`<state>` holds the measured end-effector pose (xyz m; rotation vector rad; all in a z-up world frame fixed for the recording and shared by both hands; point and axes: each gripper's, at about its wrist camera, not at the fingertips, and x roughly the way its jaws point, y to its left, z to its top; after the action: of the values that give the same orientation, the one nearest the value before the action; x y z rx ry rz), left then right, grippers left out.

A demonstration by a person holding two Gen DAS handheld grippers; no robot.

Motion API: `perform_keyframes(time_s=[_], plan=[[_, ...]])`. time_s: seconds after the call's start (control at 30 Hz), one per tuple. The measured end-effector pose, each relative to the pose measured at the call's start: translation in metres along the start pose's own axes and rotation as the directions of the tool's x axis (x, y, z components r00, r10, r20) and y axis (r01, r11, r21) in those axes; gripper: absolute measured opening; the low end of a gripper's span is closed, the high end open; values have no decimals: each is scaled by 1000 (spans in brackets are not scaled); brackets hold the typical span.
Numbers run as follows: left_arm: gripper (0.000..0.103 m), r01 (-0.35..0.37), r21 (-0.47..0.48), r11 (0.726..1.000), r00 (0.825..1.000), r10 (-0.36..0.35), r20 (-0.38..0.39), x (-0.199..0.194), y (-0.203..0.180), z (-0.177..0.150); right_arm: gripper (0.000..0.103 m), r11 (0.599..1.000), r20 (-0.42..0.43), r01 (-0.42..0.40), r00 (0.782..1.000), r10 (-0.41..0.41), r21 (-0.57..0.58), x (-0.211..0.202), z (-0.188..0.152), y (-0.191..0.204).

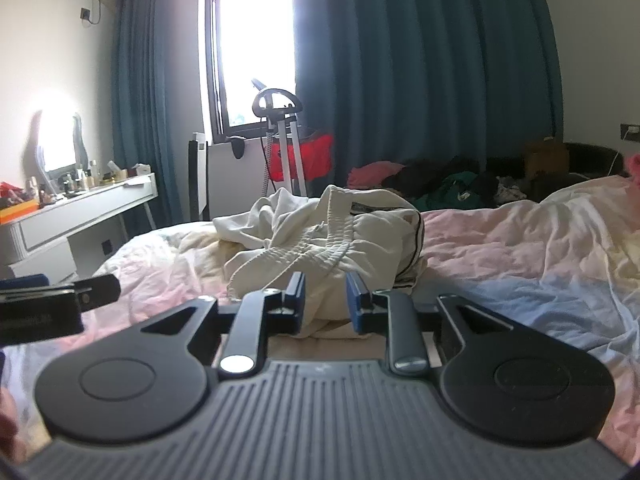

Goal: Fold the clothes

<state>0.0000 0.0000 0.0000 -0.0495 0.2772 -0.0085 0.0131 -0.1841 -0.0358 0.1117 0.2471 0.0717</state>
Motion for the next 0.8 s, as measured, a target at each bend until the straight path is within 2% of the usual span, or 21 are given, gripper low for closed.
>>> perform_keyframes(time_s=[0.13,0.17,0.23,0.3,0.33,0.43,0.8], plan=[[103,0,4,1000,1000,0,-4,0,0,0,27,1000,-9,-10,1000,10,-6,1,0,-2],[103,0,5,1000,1000,0,-5,0,0,0,32,1000,-12,-13,1000,12,-7,1,0,-2],[103,0,7,1000,1000,0,-7,-1,0,0,50,1000,-16,-18,1000,17,-10,2,0,-3],[103,0,8,1000,1000,0,-9,-1,0,0,83,1000,-21,-23,1000,22,-12,2,1,-4],[103,0,9,1000,1000,0,-10,-1,0,0,87,1000,-22,-23,1000,22,-17,3,0,-2],[103,-1,11,1000,1000,1,-11,-1,0,0,87,999,-26,-24,999,23,-28,1,-2,10],[103,-7,29,1000,1000,8,-15,1,-2,-4,87,1000,-53,-2,999,3,17,4,-3,0]])
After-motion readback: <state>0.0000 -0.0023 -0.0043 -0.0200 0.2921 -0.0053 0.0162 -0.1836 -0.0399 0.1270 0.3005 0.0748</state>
